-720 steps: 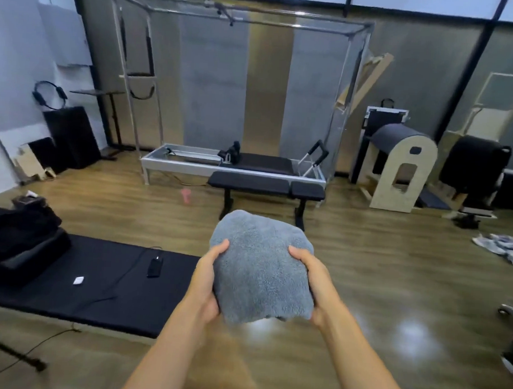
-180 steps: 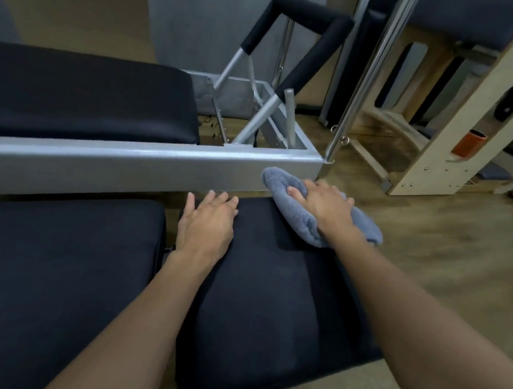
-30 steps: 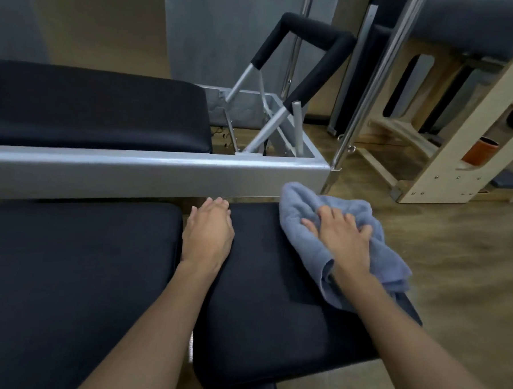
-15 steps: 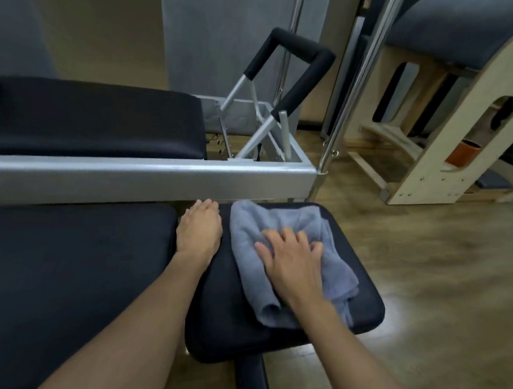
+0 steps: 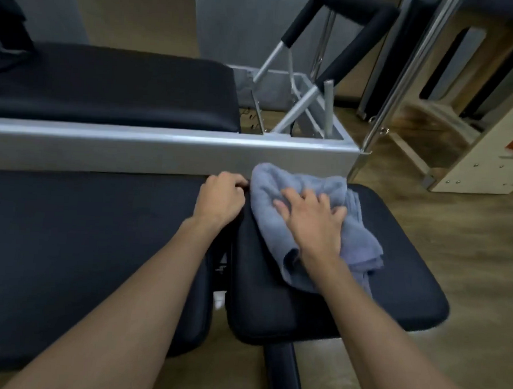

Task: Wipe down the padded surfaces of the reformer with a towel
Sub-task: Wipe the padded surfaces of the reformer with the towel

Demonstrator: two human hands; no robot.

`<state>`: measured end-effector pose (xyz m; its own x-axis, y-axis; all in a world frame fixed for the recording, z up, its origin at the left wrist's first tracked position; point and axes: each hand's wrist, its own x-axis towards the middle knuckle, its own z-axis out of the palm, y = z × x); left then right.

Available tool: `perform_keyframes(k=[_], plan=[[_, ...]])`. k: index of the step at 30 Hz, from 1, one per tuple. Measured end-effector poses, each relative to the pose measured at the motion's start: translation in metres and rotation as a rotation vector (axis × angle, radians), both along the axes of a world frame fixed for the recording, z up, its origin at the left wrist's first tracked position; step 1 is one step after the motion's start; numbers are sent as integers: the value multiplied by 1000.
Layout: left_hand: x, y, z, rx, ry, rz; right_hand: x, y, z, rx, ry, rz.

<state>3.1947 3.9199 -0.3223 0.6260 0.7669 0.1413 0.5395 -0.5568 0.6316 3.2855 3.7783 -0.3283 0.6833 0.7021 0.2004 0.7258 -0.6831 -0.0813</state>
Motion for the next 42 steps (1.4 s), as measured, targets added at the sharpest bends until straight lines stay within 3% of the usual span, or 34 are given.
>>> perform_keyframes(k=[7,15,19,27,37,42], plan=[[4,15,-18,-8,-132,104,49,88,-4,17,-3,25],[-7,15,4,-258,-247,206,-38,22,-1,126,33,156],[-13,7,17,-406,-251,85,-85,-37,1,166,-9,189],[-16,-6,19,-133,-66,-100,-116,-70,3,152,-62,201],[-12,64,10,87,-102,20,4,105,-5,1,-11,159],[-39,59,18,39,49,133,13,126,-2,72,43,155]])
